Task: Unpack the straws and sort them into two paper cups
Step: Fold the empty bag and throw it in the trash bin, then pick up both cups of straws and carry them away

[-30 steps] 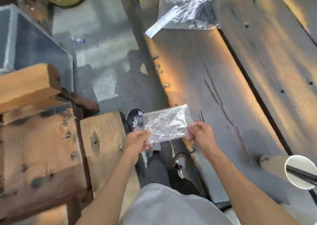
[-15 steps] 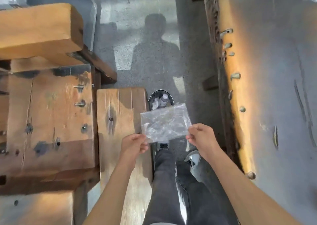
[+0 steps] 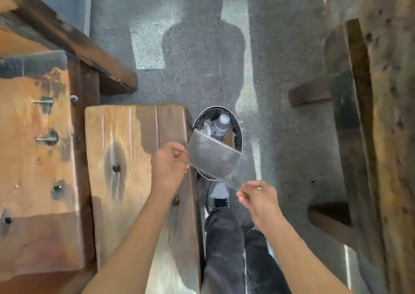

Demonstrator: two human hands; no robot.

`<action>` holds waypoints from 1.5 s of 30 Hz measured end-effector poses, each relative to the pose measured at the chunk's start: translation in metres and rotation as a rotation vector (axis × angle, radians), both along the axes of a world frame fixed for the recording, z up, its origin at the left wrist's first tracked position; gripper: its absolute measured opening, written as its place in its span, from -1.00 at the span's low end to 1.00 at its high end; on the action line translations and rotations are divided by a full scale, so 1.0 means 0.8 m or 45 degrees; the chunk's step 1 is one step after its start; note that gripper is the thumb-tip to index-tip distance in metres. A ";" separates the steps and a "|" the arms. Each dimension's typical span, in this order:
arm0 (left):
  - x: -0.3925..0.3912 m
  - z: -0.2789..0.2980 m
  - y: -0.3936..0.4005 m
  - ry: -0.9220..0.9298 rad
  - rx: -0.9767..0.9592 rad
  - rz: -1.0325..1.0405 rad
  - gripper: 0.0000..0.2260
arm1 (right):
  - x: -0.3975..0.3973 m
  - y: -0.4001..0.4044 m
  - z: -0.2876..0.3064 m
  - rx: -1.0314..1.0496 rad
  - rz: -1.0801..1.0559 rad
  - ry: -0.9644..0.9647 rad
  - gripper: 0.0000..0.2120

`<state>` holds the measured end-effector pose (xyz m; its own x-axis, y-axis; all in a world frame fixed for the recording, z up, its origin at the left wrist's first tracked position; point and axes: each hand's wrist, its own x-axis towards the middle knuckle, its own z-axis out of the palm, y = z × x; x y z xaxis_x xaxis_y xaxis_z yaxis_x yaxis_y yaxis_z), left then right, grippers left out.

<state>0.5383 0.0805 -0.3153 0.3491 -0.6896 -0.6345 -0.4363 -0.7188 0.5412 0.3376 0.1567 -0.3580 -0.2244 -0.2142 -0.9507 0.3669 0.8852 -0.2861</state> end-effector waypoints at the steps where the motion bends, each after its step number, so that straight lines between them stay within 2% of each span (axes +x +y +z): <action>1: -0.003 -0.011 -0.012 -0.067 -0.043 -0.078 -0.76 | 0.006 -0.001 -0.013 0.006 -0.021 -0.026 -0.87; 3: -0.007 -0.028 -0.033 -0.188 -0.099 -0.195 -0.73 | 0.016 -0.005 -0.034 0.019 -0.054 -0.072 -0.87; 7: -0.015 -0.054 -0.063 -0.287 -0.123 -0.340 -0.86 | 0.031 -0.014 -0.068 0.078 -0.102 -0.124 -0.83; 13: -0.024 -0.070 -0.078 -0.388 -0.080 -0.421 -0.89 | 0.034 -0.022 -0.088 0.109 -0.147 -0.155 -0.83; 19: -0.021 -0.063 -0.075 -0.340 -0.076 -0.372 -0.93 | 0.025 -0.032 -0.074 0.072 -0.099 -0.163 -0.88; 25: -0.022 -0.028 -0.059 -0.246 -0.119 -0.295 -0.91 | 0.013 -0.054 -0.022 -0.122 0.096 -0.037 -0.90; 28: -0.026 0.007 -0.047 -0.196 -0.245 -0.322 -0.71 | 0.008 -0.072 0.025 -0.326 0.328 0.242 -0.83; 31: -0.037 0.069 -0.041 -0.160 -0.379 -0.330 -0.52 | 0.000 -0.092 0.095 -0.569 0.571 0.498 -0.63; 33: -0.045 0.121 -0.040 -0.172 -0.512 -0.333 -0.44 | -0.012 -0.104 0.152 -0.715 0.594 0.572 -0.51; 38: -0.075 0.279 -0.038 -0.178 -0.816 -0.377 -0.37 | -0.060 -0.120 0.323 -1.048 0.561 0.734 -0.41; 42: -0.112 0.411 -0.030 -0.218 -0.999 -0.496 -0.33 | -0.102 -0.108 0.462 -1.249 0.742 1.050 -0.28; 45: -0.145 0.495 -0.011 -0.243 -1.086 -0.620 -0.29 | -0.132 -0.078 0.546 -1.295 0.823 1.271 -0.25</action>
<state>0.4222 0.0718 0.0805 -0.0483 -0.9832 0.1761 -0.7131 0.1574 0.6831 0.2321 0.0944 0.0788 -0.2714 -0.9550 0.1196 -0.6803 0.1025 -0.7257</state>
